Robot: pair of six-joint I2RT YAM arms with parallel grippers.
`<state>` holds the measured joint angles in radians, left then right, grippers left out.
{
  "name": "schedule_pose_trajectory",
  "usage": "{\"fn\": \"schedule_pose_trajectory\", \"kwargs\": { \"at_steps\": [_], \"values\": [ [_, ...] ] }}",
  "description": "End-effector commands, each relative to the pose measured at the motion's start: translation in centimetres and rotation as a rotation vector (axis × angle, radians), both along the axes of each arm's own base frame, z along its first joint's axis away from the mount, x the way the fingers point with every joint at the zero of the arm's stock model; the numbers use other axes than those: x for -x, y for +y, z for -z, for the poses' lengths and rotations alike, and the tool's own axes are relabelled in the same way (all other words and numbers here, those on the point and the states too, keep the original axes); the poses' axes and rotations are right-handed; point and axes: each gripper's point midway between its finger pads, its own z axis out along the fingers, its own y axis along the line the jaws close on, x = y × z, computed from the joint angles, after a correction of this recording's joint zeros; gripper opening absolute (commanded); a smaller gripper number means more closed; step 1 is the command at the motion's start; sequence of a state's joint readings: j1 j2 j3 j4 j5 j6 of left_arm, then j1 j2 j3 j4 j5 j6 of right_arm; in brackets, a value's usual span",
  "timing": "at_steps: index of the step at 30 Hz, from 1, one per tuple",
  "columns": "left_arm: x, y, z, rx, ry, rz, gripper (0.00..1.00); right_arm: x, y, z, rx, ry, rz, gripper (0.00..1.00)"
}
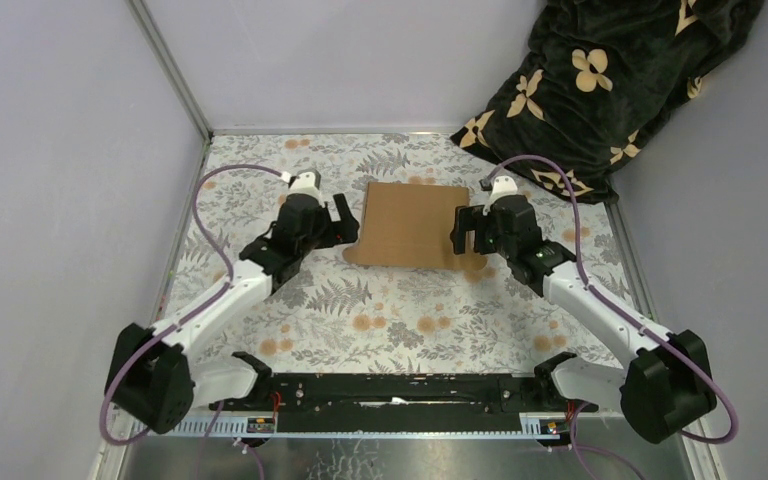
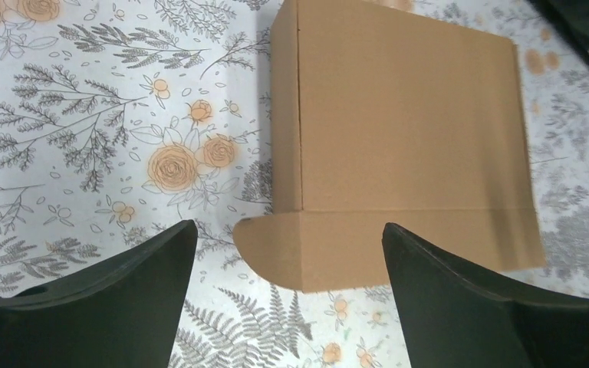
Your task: Fold the paper box
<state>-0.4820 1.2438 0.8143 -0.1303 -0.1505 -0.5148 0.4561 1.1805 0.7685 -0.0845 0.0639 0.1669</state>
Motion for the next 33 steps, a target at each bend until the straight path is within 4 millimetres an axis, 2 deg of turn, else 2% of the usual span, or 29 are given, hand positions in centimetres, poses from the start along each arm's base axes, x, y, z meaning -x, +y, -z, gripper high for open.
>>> {"fn": "schedule_pose_trajectory", "kwargs": {
  "at_steps": [1, 6, 8, 12, 18, 21, 24, 27, 30, 33],
  "values": [
    [2.4, 0.3, -1.3, 0.066, -0.021, 0.026, 0.99, 0.7, 0.1, -1.4, -0.102, -0.018, 0.057, 1.00],
    [4.5, 0.0, -3.0, 0.162, -0.049, 0.042, 0.99, 2.8, 0.0, -1.6, -0.197, 0.035, 0.106, 1.00],
    [5.1, 0.1, -2.9, 0.181, -0.033, 0.038, 0.99, 3.8, 0.0, -1.8, -0.224, 0.070, 0.114, 1.00],
    [7.0, -1.7, -2.6, 0.249, 0.023, 0.130, 0.99, 5.8, 0.5, -2.6, -0.294, 0.121, 0.097, 1.00],
    [9.9, -3.1, -2.5, 0.299, 0.104, 0.199, 0.99, 10.0, 0.3, -3.2, -0.353, 0.195, 0.058, 1.00],
    [11.1, -3.5, -2.8, 0.296, 0.116, 0.232, 0.99, 10.8, -1.1, -4.2, -0.318, 0.159, 0.072, 1.00],
    [11.4, -3.2, -2.7, 0.269, 0.120, 0.231, 0.99, 10.3, -2.2, -4.6, -0.290, 0.141, 0.135, 1.00],
    [10.2, -3.0, -3.2, 0.240, 0.076, 0.213, 0.99, 8.2, -1.9, -3.7, -0.265, 0.160, 0.182, 1.00],
    [8.5, -3.7, -4.5, 0.248, 0.011, 0.217, 0.99, 5.2, -0.3, -3.2, -0.308, 0.173, 0.176, 1.00],
    [6.0, -3.9, -4.0, 0.221, -0.010, 0.174, 0.99, 2.2, 1.4, -2.7, -0.369, 0.156, 0.148, 1.00]
  ]
}}
